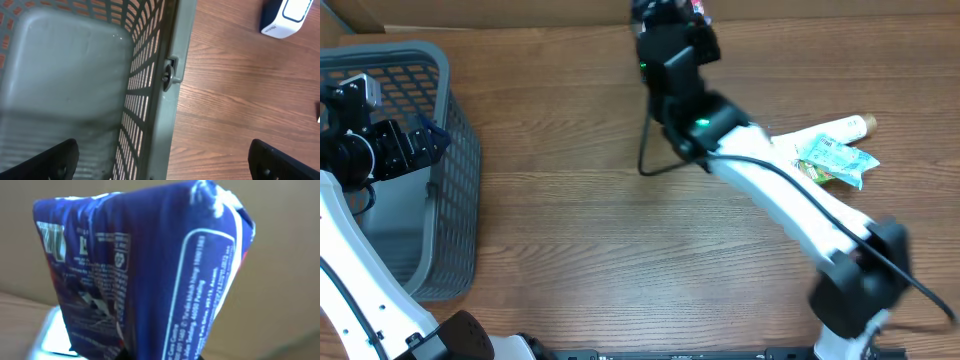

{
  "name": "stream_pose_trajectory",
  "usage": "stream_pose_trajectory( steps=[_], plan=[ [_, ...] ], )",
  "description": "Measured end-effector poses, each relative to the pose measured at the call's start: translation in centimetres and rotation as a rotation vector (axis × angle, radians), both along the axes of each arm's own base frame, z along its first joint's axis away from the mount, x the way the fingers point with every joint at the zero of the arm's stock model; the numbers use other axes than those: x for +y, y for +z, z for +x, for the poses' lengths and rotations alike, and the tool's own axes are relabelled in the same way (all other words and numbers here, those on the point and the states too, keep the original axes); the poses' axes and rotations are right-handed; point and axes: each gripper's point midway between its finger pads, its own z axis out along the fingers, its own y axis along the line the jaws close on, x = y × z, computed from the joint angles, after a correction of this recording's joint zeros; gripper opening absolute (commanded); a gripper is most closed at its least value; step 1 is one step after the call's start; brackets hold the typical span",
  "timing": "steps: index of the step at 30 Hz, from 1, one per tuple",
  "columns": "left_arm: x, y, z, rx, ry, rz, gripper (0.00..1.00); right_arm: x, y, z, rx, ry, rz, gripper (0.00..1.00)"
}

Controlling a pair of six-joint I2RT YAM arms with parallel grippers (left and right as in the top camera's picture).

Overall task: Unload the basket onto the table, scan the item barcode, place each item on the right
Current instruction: 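Lift the Carefree pack and hold its barcode to the white scanner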

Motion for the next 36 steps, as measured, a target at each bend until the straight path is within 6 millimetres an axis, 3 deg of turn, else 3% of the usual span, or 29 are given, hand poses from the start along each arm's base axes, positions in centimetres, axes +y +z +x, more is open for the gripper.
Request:
stream_pose_trajectory(
  steps=[8, 12, 18, 29, 36],
  plan=[
    [0.0, 0.0, 0.0, 0.000, 0.000, 0.001, 1.00, -1.2, -8.2, 4.6, 0.172, -0.051, -0.691, 0.04],
    [0.0, 0.0, 0.0, 0.000, 0.000, 0.001, 1.00, -0.9, -10.4, 6.7, 0.148, -0.030, -0.854, 0.04],
    [0.0, 0.0, 0.0, 0.000, 0.000, 0.000, 1.00, -1.0, -11.5, 9.0, 0.111, 0.053, -1.028, 0.04],
    [0.0, 0.0, 0.0, 0.000, 0.000, 0.000, 1.00, -4.0, -9.8, 11.6, 0.014, 0.092, -1.057, 0.04],
    [0.0, 0.0, 0.0, 0.000, 0.000, 0.000, 1.00, -2.0, -9.9, 11.6, -0.048, 0.179, -0.998, 0.04]
  ],
)
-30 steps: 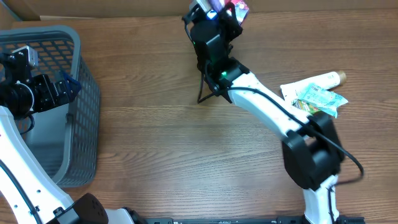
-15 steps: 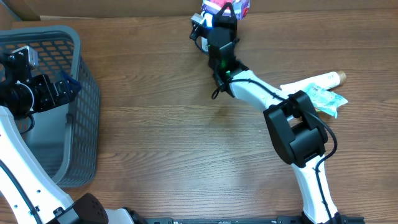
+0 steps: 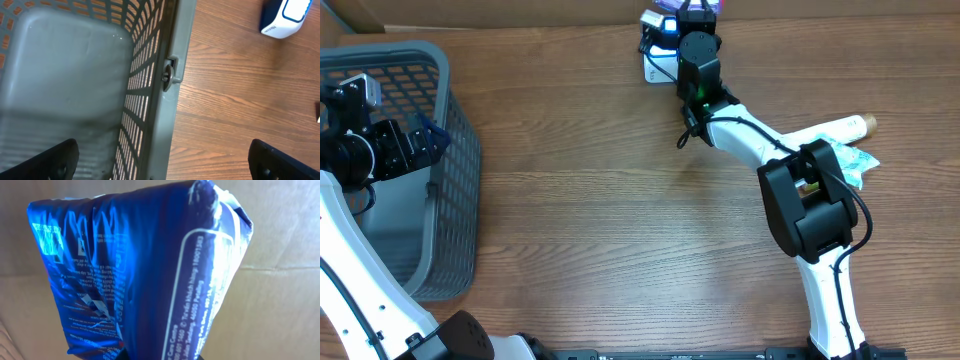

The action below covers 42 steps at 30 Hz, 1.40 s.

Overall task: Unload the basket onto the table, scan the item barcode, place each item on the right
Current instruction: 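Lift the Carefree pack and hold its barcode to the white scanner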

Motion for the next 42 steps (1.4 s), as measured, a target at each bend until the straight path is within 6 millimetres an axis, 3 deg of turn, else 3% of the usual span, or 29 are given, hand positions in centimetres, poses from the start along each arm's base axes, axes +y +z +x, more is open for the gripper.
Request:
stream_pose_trajectory(
  steps=[3, 10, 18, 23, 25, 26, 29, 36, 42],
  plan=[
    [0.0, 0.0, 0.0, 0.000, 0.000, 0.000, 1.00, 0.6, -1.3, 0.2, 0.015, 0.022, 0.012, 0.04],
    [0.0, 0.0, 0.0, 0.000, 0.000, 0.000, 1.00, 0.9, -6.6, 0.7, 0.089, 0.030, 0.001, 0.04],
    [0.0, 0.0, 0.0, 0.000, 0.000, 0.000, 1.00, 0.9, -6.7, 0.7, 0.090, 0.029, 0.005, 0.04],
    [0.0, 0.0, 0.0, 0.000, 0.000, 0.000, 0.99, 1.0, -4.8, 0.6, 0.006, 0.026, 0.045, 0.04],
    [0.0, 0.0, 0.0, 0.000, 0.000, -0.001, 0.99, 1.0, -1.5, 0.0, -0.128, 0.020, 0.110, 0.04],
    [0.0, 0.0, 0.0, 0.000, 0.000, 0.001, 1.00, 1.0, -1.3, 0.0, -0.136, 0.020, 0.114, 0.04],
    [0.0, 0.0, 0.0, 0.000, 0.000, 0.000, 1.00, 2.0, 2.0, -1.4, -0.267, 0.035, 0.155, 0.04],
    [0.0, 0.0, 0.0, 0.000, 0.000, 0.000, 1.00, 5.1, 2.3, -3.0, -0.251, 0.041, 0.085, 0.04],
    [0.0, 0.0, 0.0, 0.000, 0.000, 0.000, 1.00, 4.3, 3.7, -3.1, -0.230, -0.002, 0.047, 0.04]
  ],
)
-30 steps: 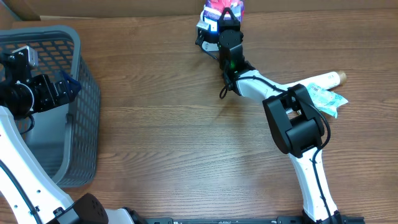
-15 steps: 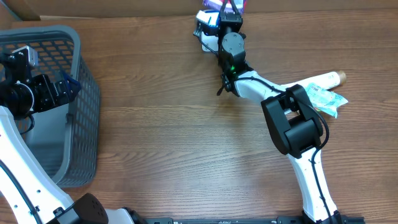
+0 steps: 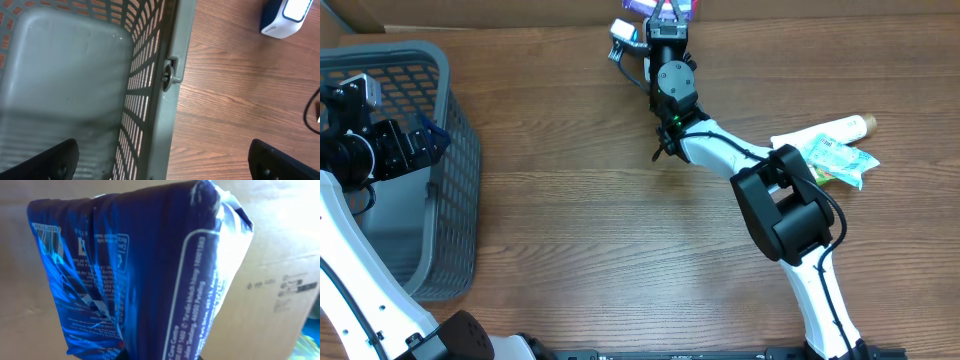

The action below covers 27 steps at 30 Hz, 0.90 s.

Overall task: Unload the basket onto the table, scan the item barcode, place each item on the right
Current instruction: 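Lift the Carefree pack and hold its barcode to the white scanner, then carry the Carefree pack right and lower it beside the carton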

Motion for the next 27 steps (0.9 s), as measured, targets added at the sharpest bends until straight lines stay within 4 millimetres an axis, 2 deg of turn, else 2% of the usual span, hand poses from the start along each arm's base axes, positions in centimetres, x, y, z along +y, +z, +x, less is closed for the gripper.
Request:
stream_pose_trajectory(
  steps=[6, 11, 14, 18, 21, 24, 26, 27],
  plan=[
    [0.0, 0.0, 0.0, 0.000, 0.000, 0.000, 0.99, -0.9, 2.7, -0.8, 0.010, -0.027, 0.003, 0.04],
    [0.0, 0.0, 0.0, 0.000, 0.000, -0.001, 1.00, -1.0, 2.2, -2.5, 0.223, -0.014, -0.047, 0.04],
    [0.0, 0.0, 0.0, 0.000, 0.000, 0.000, 1.00, -1.6, 1.0, -4.9, 0.429, 0.007, -0.083, 0.04],
    [0.0, 0.0, 0.0, 0.000, 0.000, 0.000, 1.00, -2.2, 0.7, -10.0, 0.673, 0.106, -0.034, 0.04],
    [0.0, 0.0, 0.0, 0.000, 0.000, 0.000, 0.99, -1.9, 3.8, -14.0, 0.738, 0.233, 0.133, 0.04],
    [0.0, 0.0, 0.0, 0.000, 0.000, 0.000, 1.00, -2.2, 9.4, -17.4, 0.699, 0.348, 0.404, 0.04],
    [0.0, 0.0, 0.0, 0.000, 0.000, 0.000, 1.00, -3.2, 12.9, -19.3, 0.661, 0.396, 0.578, 0.04],
    [0.0, 0.0, 0.0, 0.000, 0.000, 0.000, 0.99, -4.3, 14.5, -20.4, 0.648, 0.408, 0.690, 0.04]
  ],
)
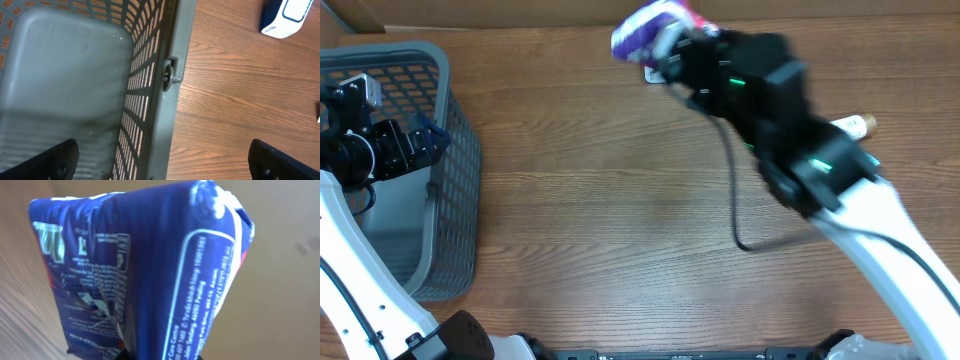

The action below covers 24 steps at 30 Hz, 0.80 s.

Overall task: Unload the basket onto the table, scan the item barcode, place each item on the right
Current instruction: 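Carry the Carefree pack right and lower it beside the carton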

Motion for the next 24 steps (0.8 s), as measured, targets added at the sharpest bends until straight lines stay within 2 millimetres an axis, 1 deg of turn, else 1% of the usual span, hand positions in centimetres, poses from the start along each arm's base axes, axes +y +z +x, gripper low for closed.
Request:
stream_pose_trajectory(
  steps=[1, 3, 4, 6, 9, 11, 13, 14, 16, 18, 19, 22, 24],
  plan=[
    [0.0, 0.0, 0.0, 0.000, 0.000, 0.000, 1.00, -1.1, 0.8, -0.8, 0.021, -0.025, 0.070, 0.04],
    [0.0, 0.0, 0.0, 0.000, 0.000, 0.000, 1.00, -3.8, 1.5, -1.9, 0.081, -0.105, 0.199, 0.04],
    [0.0, 0.0, 0.0, 0.000, 0.000, 0.000, 1.00, -5.4, 1.5, -2.2, 0.116, -0.158, 0.267, 0.04],
    [0.0, 0.0, 0.0, 0.000, 0.000, 0.000, 1.00, -8.9, 0.4, -2.7, 0.211, -0.300, 0.393, 0.04],
    [0.0, 0.0, 0.0, 0.000, 0.000, 0.000, 1.00, -14.2, -2.8, -3.3, 0.353, -0.562, 0.553, 0.04],
    [0.0, 0.0, 0.0, 0.000, 0.000, 0.000, 1.00, -18.2, -5.3, -4.1, 0.439, -0.775, 0.656, 0.04],
    [0.0, 0.0, 0.0, 0.000, 0.000, 0.000, 1.00, -22.2, -7.6, -5.4, 0.490, -0.996, 0.768, 0.04],
    [0.0, 0.0, 0.0, 0.000, 0.000, 0.000, 1.00, -24.6, -8.9, -6.3, 0.506, -1.129, 0.841, 0.04],
    [0.0, 0.0, 0.0, 0.000, 0.000, 0.000, 0.99, -27.6, -10.9, -7.8, 0.517, -1.318, 0.950, 0.04],
    [0.0, 0.0, 0.0, 0.000, 0.000, 0.000, 1.00, -30.3, -13.3, -9.2, 0.510, -1.502, 1.062, 0.04],
    [0.0, 0.0, 0.0, 0.000, 0.000, 0.000, 1.00, -31.3, -14.5, -9.8, 0.505, -1.578, 1.111, 0.04],
    [0.0, 0.0, 0.0, 0.000, 0.000, 0.000, 0.99, -33.3, -18.7, -11.3, 0.505, -1.767, 1.215, 0.04],
    [0.0, 0.0, 0.0, 0.000, 0.000, 0.000, 1.00, -34.0, -21.2, -11.9, 0.515, -1.845, 1.258, 0.04]
  ],
)
